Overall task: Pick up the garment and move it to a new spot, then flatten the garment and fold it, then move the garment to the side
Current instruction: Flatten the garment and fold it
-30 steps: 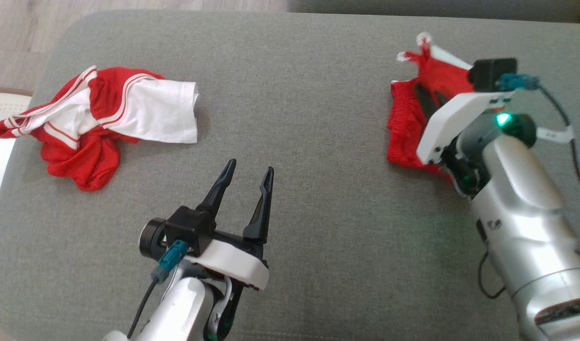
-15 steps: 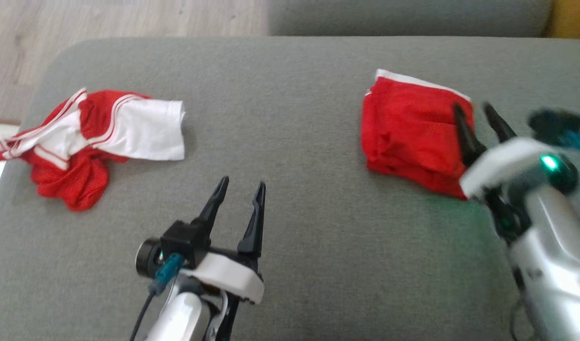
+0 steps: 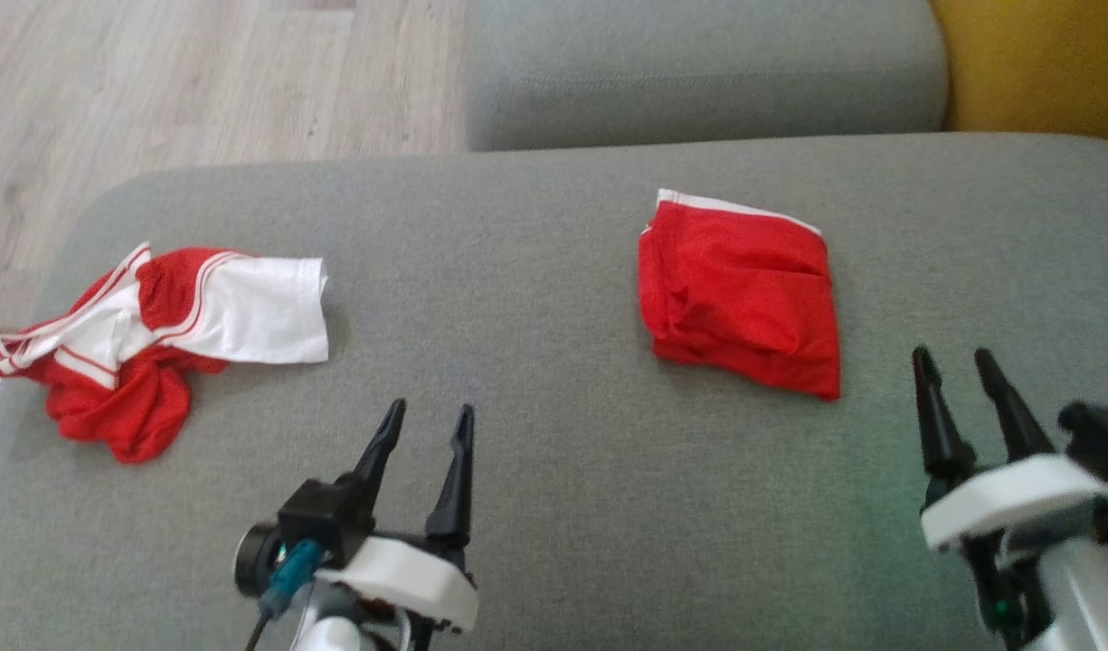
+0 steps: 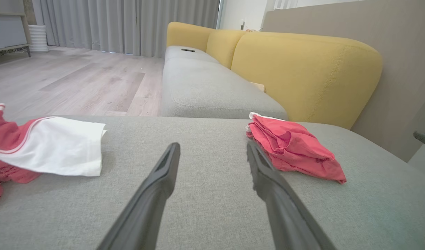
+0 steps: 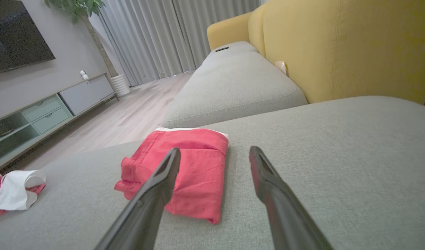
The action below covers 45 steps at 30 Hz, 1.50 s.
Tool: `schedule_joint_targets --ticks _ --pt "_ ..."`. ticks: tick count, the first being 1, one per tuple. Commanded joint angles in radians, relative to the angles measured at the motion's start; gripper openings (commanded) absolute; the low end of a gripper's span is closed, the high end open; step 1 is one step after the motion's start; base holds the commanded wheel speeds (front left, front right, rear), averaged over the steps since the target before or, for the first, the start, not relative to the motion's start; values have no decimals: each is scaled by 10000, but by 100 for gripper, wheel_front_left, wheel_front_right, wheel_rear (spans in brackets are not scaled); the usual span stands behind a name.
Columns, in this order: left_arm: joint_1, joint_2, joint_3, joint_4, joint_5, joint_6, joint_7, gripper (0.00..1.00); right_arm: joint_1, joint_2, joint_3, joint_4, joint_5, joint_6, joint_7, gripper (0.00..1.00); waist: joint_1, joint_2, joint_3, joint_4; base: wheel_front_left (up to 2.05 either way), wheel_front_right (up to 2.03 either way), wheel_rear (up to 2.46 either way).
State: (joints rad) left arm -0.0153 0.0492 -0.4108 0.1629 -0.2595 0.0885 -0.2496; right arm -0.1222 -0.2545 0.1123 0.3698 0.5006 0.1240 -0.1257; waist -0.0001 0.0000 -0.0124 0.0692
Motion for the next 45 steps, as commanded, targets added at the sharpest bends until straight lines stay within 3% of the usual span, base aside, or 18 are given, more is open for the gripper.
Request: schedule_joint_targets --ticks 1,7,13,16,25,45 --pt "-177 11 445 -391 -17 50 -122 100 -40 -111 184 -446 -216 67 -257 100 1 0 -176 -112 0 0 0" --pt "479 11 1098 -702 172 118 -122 100 839 97 129 -1090 -1456 67 -1180 100 1 0 -443 -279 0 0 0" --pt "1138 11 1730 -917 470 40 -122 100 1631 757 -348 -1869 -2288 67 -1353 100 1 0 -662 -344 0 0 0" --pt "1493 11 1918 -1122 557 -66 -122 100 2114 1055 -514 -2400 -2361 67 -1356 100 1 0 -782 -343 0 0 0" --pt "2048 11 2095 -1434 873 -293 -122 100 2662 1066 -266 -2554 -2687 67 -1359 100 1 0 -867 -352 0 0 0" --pt "1974 10 1917 -1409 1006 -161 -122 100 2733 1182 -183 -2527 -2774 67 -1360 100 1 0 -861 -337 0 0 0"
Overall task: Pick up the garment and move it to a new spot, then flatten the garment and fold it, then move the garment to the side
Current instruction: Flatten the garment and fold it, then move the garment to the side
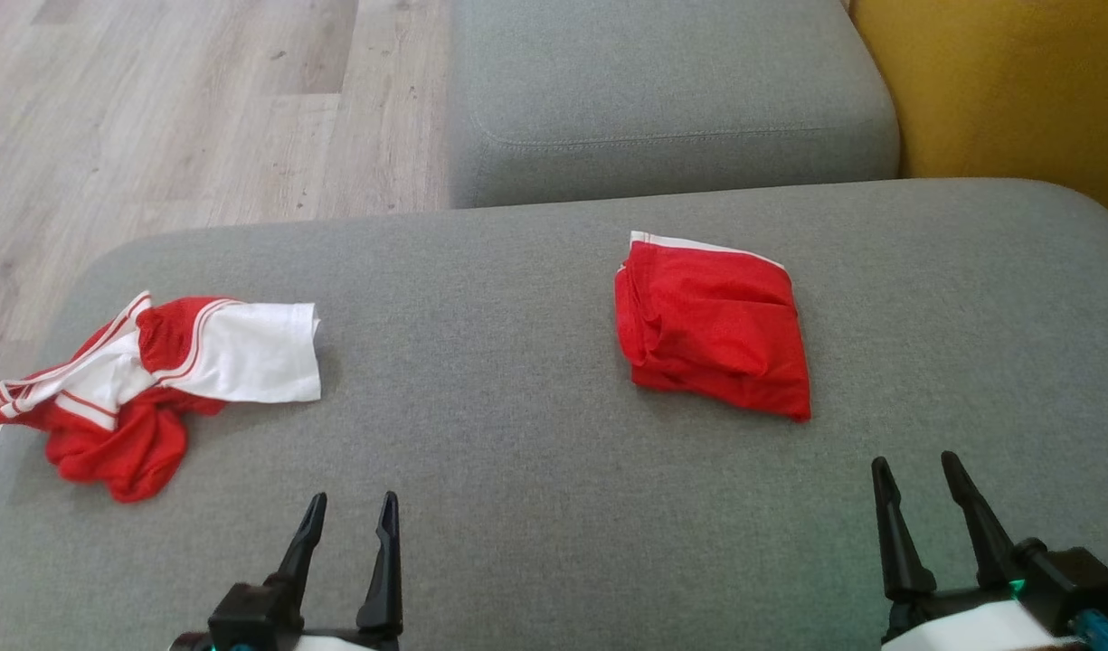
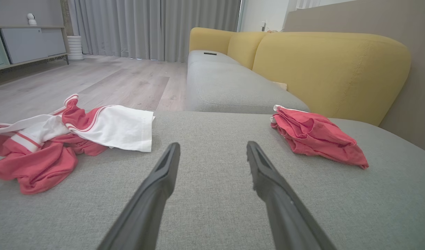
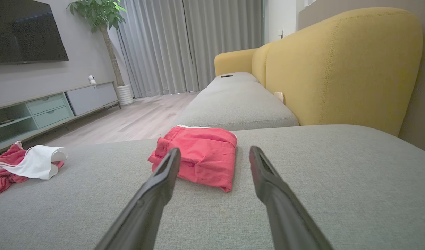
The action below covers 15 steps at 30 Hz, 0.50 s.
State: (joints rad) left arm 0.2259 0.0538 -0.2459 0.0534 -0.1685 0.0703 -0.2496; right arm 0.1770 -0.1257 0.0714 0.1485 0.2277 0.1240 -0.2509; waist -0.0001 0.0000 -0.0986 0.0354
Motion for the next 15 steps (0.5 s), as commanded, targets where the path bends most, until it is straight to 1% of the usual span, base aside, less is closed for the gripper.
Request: schedule_joint_targets --ticks 1,15 --pt "-443 -36 268 -313 97 26 -122 100 -266 -111 230 -303 -32 67 -108 100 1 0 2 0 0 0 0" --pt "-396 -36 226 -361 143 45 -122 100 -234 -78 221 -283 -16 67 -108 100 1 0 84 -23 0 0 0"
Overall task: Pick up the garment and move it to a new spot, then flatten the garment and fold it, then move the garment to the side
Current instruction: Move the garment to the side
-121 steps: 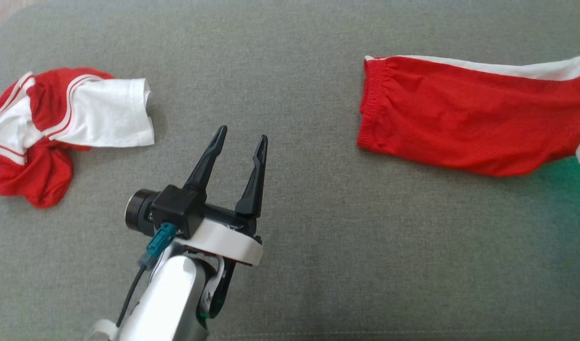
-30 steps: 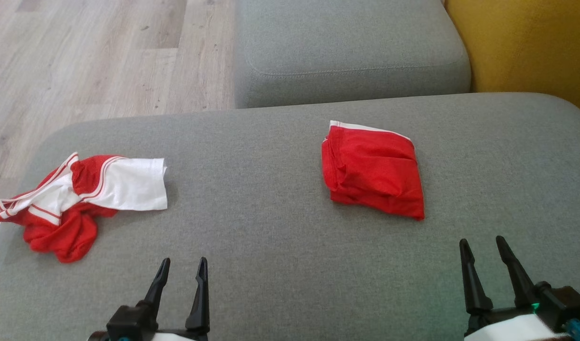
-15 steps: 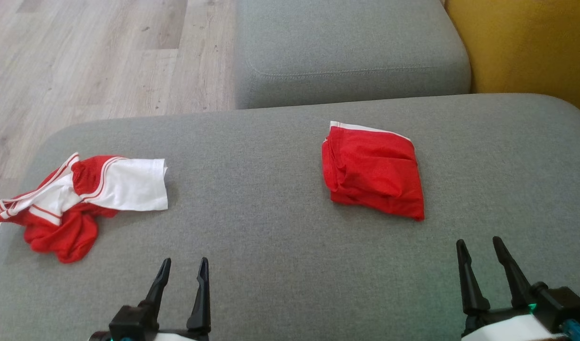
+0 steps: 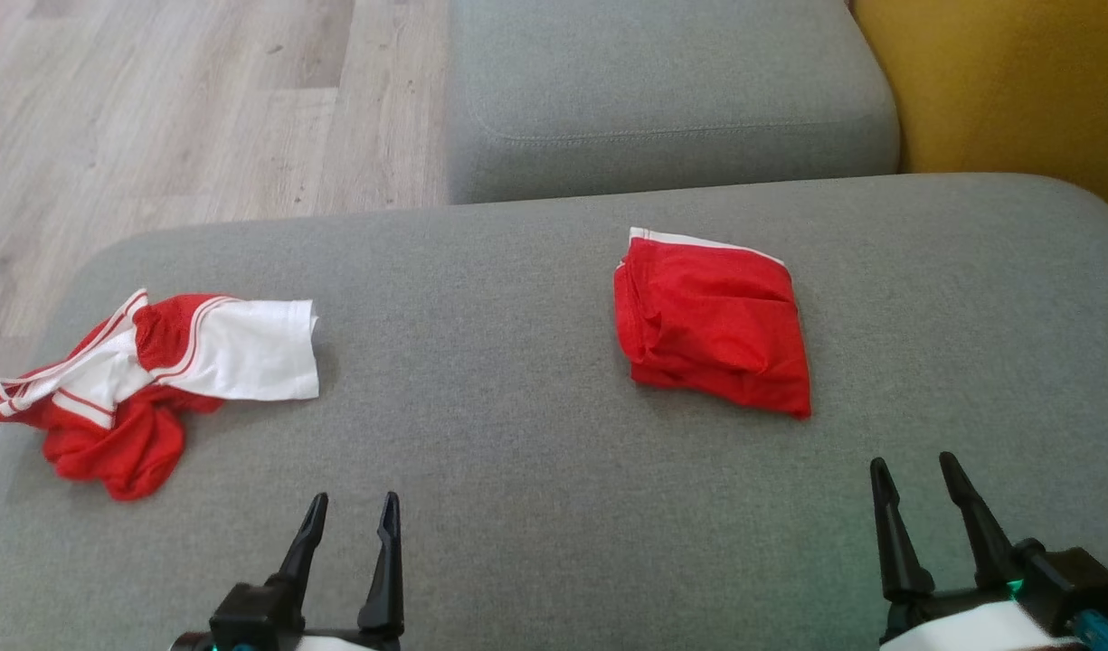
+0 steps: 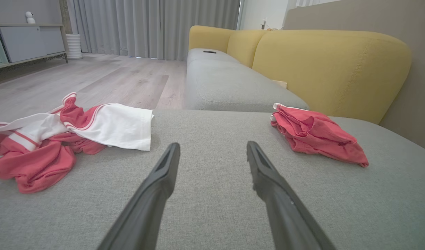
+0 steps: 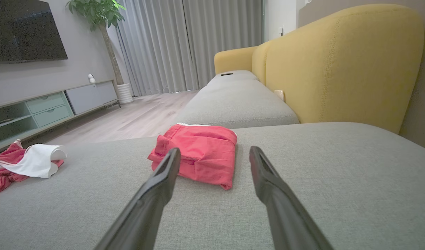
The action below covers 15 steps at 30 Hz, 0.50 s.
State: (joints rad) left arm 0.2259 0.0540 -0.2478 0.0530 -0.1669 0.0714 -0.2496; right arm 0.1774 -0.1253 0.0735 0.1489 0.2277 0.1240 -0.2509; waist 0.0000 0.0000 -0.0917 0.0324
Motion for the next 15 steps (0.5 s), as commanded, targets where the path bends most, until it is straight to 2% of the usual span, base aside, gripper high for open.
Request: schedule_joint_targets --ticks 1,9,12,15 --pt "-403 -38 238 -353 134 28 -122 100 -241 -60 202 -280 -12 67 -108 100 0 0 41 19 0 0 0" --pt "-710 -38 3 -336 221 -58 -122 100 -954 316 -129 125 1858 67 -108 100 0 0 478 343 0 0 0" --pt "-842 -38 -172 -400 136 -181 -122 100 -1683 47 155 946 2281 67 -21 100 0 0 642 474 0 0 0" --pt "-1006 -38 -403 -384 86 -344 -122 100 -3128 -291 262 2395 3233 67 1089 100 0 0 902 606 0 0 0"
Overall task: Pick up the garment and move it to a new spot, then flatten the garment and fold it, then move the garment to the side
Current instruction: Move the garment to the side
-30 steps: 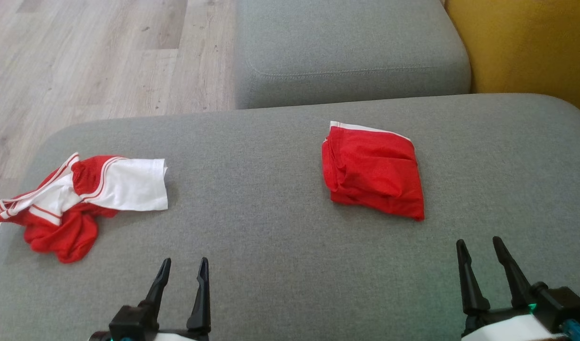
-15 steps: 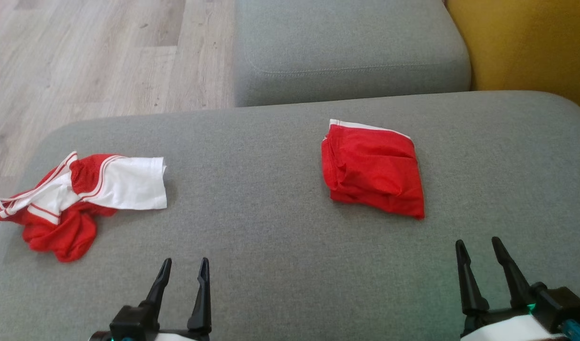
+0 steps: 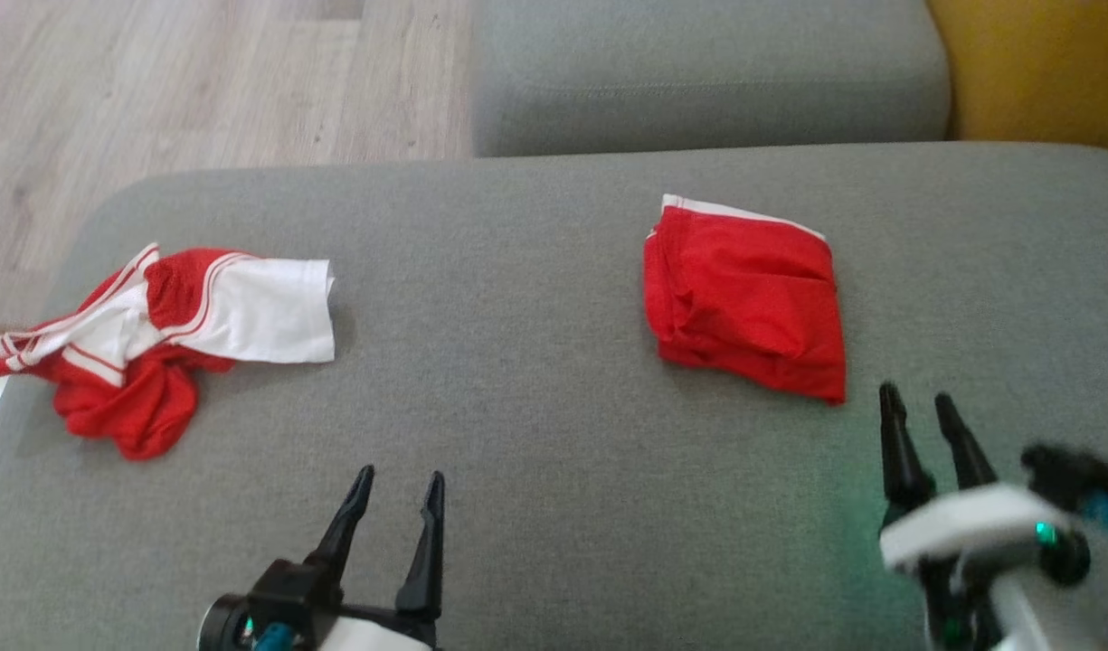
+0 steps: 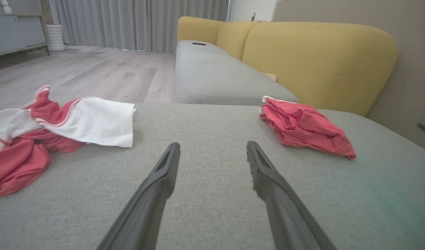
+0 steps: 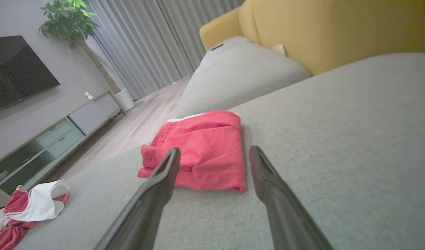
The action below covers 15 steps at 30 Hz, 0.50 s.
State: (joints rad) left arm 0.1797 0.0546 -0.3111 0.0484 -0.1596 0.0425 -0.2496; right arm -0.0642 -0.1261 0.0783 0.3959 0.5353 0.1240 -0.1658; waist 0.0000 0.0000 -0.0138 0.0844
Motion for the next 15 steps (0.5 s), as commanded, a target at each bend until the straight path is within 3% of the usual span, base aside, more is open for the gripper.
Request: schedule_joint_targets --ticks 1,10,15 --pt "-589 -43 165 -324 12 -76 -122 100 -1108 -386 222 264 364 67 496 100 0 0 183 119 0 0 0" --pt "-1148 -43 -370 -449 -467 -312 -122 100 -3888 -1196 294 2982 1642 67 3154 100 0 0 1124 447 0 0 0" --pt "-1602 -43 -679 -657 -692 -425 -122 100 -5124 -1592 441 4059 1947 67 3529 100 0 0 1706 643 0 0 0"
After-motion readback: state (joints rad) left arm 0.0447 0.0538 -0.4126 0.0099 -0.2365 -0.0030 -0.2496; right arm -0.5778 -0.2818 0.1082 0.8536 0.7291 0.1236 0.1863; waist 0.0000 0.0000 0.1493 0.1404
